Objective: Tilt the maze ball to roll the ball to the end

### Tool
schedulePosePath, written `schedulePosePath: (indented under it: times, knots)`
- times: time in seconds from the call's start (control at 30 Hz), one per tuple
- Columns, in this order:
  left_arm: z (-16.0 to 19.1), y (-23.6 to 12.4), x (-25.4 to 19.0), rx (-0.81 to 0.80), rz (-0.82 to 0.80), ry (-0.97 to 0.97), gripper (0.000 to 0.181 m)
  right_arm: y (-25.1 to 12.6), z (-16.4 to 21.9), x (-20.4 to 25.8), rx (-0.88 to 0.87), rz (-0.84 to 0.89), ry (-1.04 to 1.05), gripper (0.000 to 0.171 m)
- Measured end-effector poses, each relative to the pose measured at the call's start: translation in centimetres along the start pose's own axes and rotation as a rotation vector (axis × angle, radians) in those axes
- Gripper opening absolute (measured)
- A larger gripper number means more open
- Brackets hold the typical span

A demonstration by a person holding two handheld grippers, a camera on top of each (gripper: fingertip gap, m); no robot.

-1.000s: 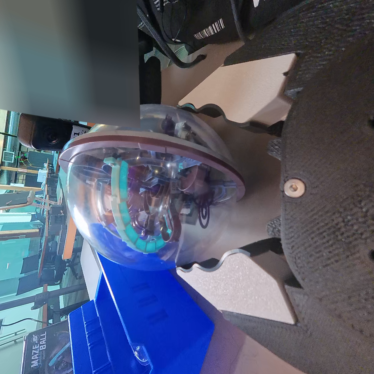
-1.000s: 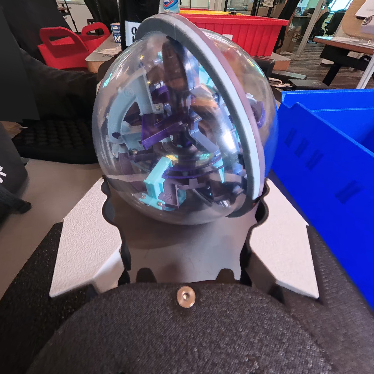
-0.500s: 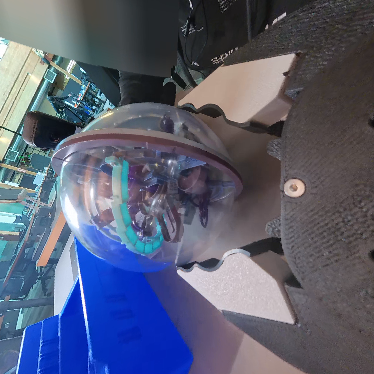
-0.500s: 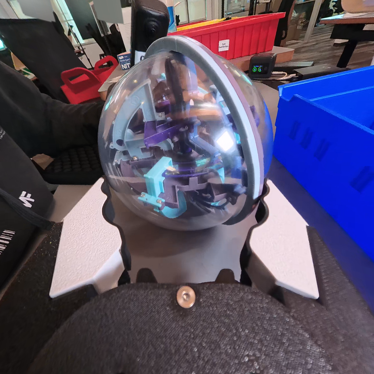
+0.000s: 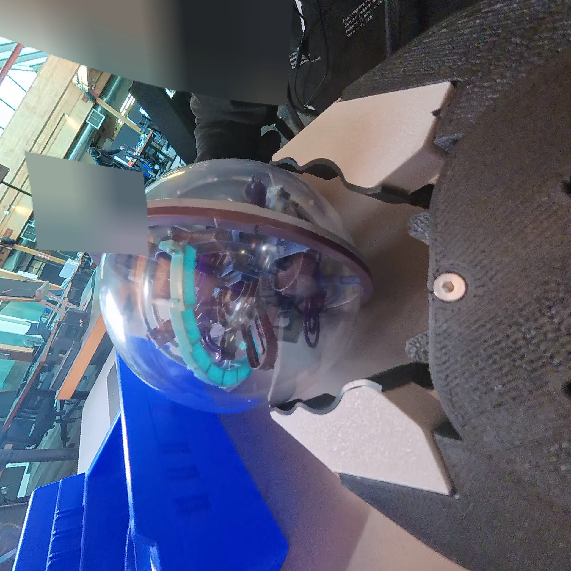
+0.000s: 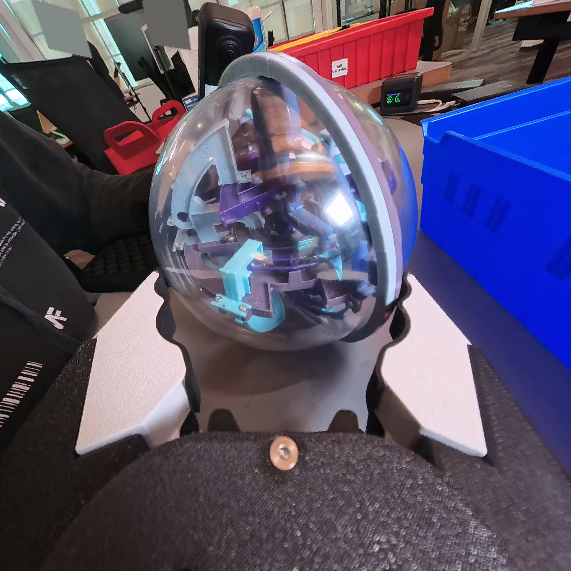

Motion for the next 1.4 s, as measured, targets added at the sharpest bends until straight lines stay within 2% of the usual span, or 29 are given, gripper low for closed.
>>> schedulePosePath:
  times: [0.7,1.4]
  knots:
    - [-0.7,0.0,-1.3,-0.02,-0.073,0.203,0.141,0.0,0.9,0.0,0.076,-0.014,-0.055,0.142]
    - [-0.6,-0.4,-0.6,-0.047,-0.052,0.12,0.141,0.3,0.6,-0.1,0.038,-0.026,0.016,0.142]
Point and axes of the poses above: each gripper's, where its closed fingertips meet, y out along the fingers, z out of its underside, x = y × z across the jaws, the point moved 8 cm from there along -y, back along the fingers, and after that the axes turned 15 degrees about y, right-handed, at the moved point
